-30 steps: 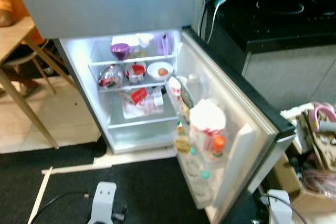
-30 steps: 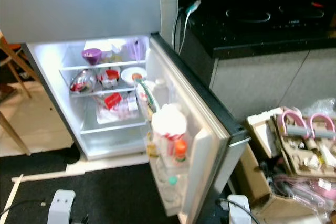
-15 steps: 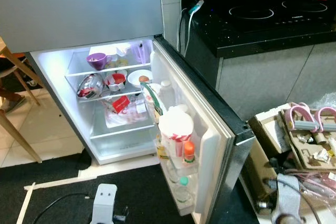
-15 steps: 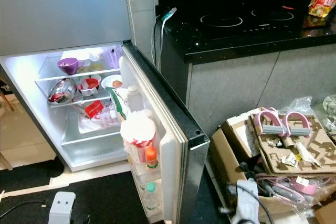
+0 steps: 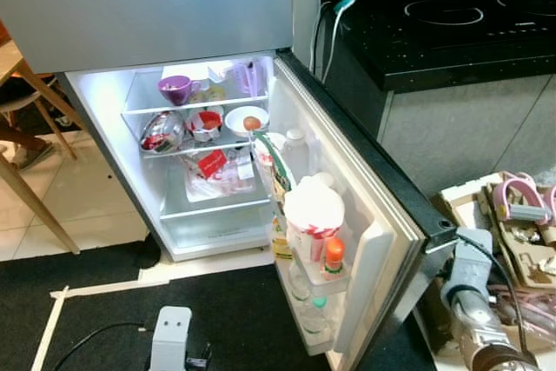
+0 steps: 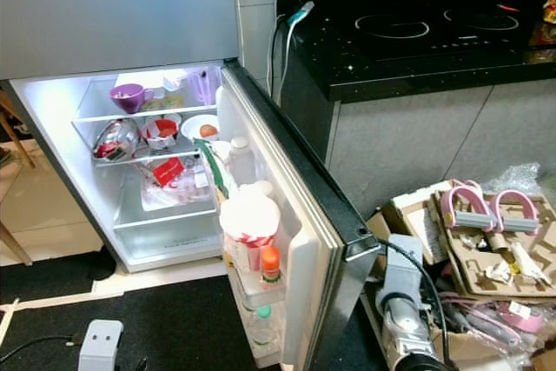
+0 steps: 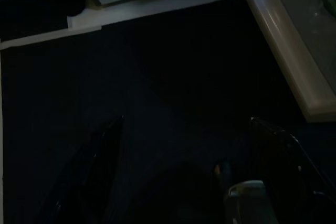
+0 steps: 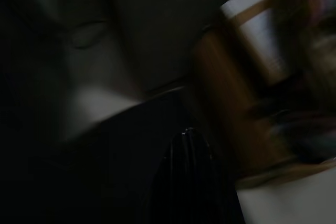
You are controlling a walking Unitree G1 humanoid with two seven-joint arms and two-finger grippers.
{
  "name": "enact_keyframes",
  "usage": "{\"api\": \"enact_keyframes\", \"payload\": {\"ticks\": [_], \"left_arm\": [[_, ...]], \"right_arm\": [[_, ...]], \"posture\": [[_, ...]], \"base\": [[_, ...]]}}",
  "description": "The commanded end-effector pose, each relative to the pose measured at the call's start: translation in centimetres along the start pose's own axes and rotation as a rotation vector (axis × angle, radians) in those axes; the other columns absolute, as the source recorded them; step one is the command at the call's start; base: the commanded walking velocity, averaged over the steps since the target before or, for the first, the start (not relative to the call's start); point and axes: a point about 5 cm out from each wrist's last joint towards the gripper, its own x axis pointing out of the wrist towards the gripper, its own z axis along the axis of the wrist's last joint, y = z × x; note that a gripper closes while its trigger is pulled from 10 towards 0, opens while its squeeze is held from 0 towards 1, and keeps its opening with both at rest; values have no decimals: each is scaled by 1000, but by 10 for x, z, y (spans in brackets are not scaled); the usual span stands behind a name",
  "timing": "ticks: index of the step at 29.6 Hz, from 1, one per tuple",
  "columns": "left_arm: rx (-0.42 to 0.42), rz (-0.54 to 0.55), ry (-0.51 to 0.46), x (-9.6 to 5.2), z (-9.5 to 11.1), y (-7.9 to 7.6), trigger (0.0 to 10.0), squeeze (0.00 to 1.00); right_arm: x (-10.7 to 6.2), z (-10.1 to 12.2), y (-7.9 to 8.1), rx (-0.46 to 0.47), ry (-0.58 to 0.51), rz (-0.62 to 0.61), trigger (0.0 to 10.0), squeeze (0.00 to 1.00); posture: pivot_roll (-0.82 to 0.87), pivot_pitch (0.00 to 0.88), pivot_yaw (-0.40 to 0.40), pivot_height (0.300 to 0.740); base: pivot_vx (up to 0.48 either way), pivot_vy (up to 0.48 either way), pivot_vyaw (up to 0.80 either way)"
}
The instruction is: Restocking fridge
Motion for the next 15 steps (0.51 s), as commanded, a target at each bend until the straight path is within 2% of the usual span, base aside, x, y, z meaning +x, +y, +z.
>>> {"api": "enact_keyframes", "payload": {"ticks": [1, 3, 4, 6, 8, 10, 11, 12, 13, 14, 15], "left_arm": [[2, 9, 15, -3, -5, 2, 10000, 0], [4, 12, 26, -4, -8, 3, 10000, 0], [4, 12, 26, -4, -8, 3, 10000, 0], [8, 16, 38, -6, -11, 4, 10000, 0], [9, 18, 42, -6, -12, 5, 10000, 0], [16, 22, 51, -8, -15, 7, 10000, 0], [16, 22, 51, -8, -15, 7, 10000, 0], [20, 28, 57, -9, -17, 8, 10000, 0], [19, 43, 68, -12, -21, 11, 10000, 0], [17, 54, 75, -13, -24, 13, 10000, 0], [17, 54, 75, -13, -24, 13, 10000, 0]], "right_arm": [[-1, -8, 9, 50, 48, 70, 10000, 0], [-2, -12, 26, 57, 70, 164, 10000, 0], [-2, -12, 26, 57, 70, 164, 10000, 0], [-3, -16, 39, 52, 91, 236, 10000, 0], [-3, -17, 44, 51, 99, 257, 10000, 0], [-5, -20, 57, 57, 125, 318, 10000, 0], [-5, -20, 57, 57, 125, 318, 10000, 0], [-7, -22, 66, 53, 150, 358, 10000, 0], [-11, -24, 88, 26, 189, 463, 10000, 0], [-15, -25, 102, 7, 215, 537, 10000, 0], [-15, -25, 102, 7, 215, 537, 10000, 0]], "posture": [[-68, 79, 35, 734], [-72, 82, 36, 734], [-72, 82, 36, 734], [-74, 84, 37, 734], [-74, 84, 37, 734], [-74, 85, 38, 734], [-74, 85, 38, 734], [-74, 85, 38, 734], [-74, 88, 39, 734], [-74, 88, 39, 734], [-74, 88, 39, 734]], "base": [[0, 0, 0], [0, 0, 0], [0, 0, 0], [0, 0, 0], [0, 0, 0], [0, 0, 0], [0, 0, 0], [0, 0, 0], [0, 0, 0], [0, 0, 0], [0, 0, 0]]}}
